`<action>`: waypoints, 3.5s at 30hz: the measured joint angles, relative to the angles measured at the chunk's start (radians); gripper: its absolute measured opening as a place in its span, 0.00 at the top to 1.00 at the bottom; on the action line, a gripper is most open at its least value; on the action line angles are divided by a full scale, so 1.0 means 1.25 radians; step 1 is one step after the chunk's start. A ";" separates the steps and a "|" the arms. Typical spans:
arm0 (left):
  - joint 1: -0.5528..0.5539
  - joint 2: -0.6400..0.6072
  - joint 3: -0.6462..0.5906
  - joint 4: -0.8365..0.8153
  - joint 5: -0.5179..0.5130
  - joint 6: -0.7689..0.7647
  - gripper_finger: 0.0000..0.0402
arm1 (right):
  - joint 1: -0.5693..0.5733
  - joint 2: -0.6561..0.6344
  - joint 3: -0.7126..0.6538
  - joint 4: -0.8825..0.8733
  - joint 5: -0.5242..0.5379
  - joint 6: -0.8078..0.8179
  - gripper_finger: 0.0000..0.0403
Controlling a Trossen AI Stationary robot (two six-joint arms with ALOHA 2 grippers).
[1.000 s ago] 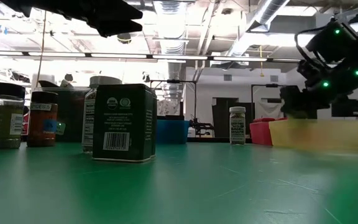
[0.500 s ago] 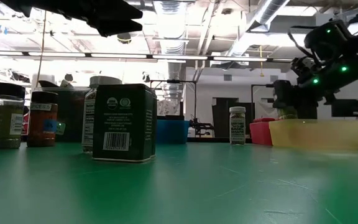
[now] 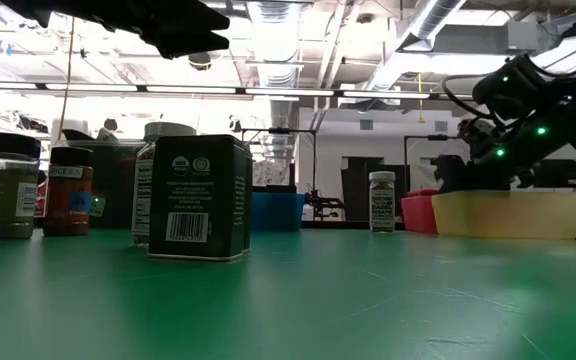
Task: Sort spices by type
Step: Put the black seasoning from the middle left into the yellow bin
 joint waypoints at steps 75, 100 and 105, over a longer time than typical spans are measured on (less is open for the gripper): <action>0.000 0.000 0.000 -0.029 -0.004 -0.027 0.24 | 0.041 -0.194 0.079 -0.232 -0.079 -0.084 0.29; 0.097 -0.001 0.064 -0.077 -0.023 -0.012 0.24 | 0.142 -0.482 0.297 -0.491 -0.074 -0.160 0.29; 0.089 -0.001 0.064 -0.159 -0.023 -0.136 0.24 | 0.216 -0.481 0.297 -0.445 -0.073 -0.165 0.29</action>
